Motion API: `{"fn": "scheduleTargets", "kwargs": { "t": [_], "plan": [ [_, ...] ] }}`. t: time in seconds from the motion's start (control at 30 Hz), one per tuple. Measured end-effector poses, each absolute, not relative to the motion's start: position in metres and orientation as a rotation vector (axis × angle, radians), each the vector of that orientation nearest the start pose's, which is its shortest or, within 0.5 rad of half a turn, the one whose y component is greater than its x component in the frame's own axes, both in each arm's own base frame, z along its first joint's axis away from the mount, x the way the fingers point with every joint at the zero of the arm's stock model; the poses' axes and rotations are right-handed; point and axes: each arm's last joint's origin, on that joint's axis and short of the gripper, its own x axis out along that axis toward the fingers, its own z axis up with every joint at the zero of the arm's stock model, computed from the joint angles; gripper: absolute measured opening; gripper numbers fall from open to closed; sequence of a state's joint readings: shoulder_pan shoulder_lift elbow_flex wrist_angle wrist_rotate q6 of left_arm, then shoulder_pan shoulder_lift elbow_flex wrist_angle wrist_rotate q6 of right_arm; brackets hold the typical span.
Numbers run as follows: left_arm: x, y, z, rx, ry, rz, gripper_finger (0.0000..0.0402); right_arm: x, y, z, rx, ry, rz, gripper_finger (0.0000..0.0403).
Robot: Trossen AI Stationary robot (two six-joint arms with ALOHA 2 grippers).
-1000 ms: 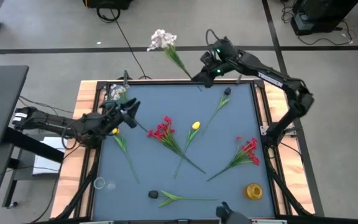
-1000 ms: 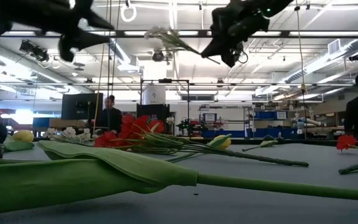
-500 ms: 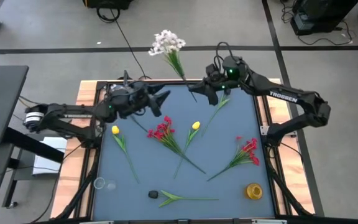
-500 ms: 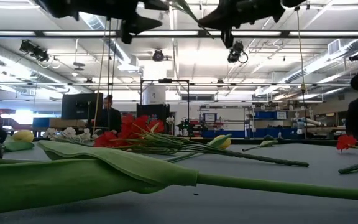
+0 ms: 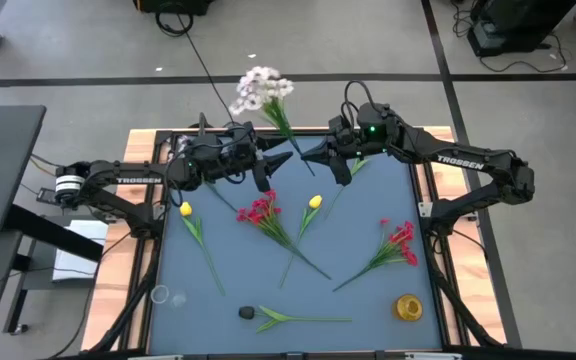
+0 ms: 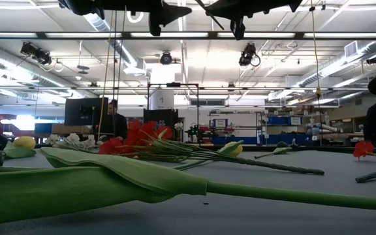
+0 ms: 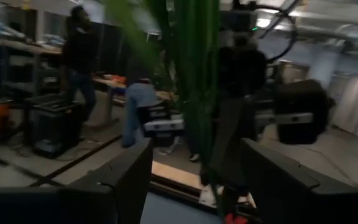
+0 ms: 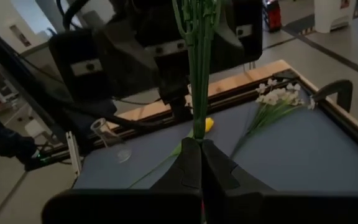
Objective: Sort flowers into vase by color
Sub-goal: Put the right white flower into the yellow flower vase
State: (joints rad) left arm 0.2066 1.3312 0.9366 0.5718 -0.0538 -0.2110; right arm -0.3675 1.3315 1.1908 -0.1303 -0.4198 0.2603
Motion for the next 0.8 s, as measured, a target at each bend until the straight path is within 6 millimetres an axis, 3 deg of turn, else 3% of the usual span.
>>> {"fn": "scheduleTargets", "kwargs": {
  "t": [0.5,0.67,0.8],
  "plan": [
    [0.295,0.062,0.343,-0.206,-0.262,0.173,0.0162,0.295,-0.081,0.352,0.366,0.298,0.073,0.0001],
    [0.295,0.062,0.343,-0.191,-0.25,0.171,0.0089,0.296,-0.077,0.351,0.405,0.307,0.043,0.0011],
    [0.296,0.06,0.341,-0.143,-0.222,0.139,0.0018,0.295,-0.078,0.349,0.487,0.328,-0.018,0.0057]
  ]
}}
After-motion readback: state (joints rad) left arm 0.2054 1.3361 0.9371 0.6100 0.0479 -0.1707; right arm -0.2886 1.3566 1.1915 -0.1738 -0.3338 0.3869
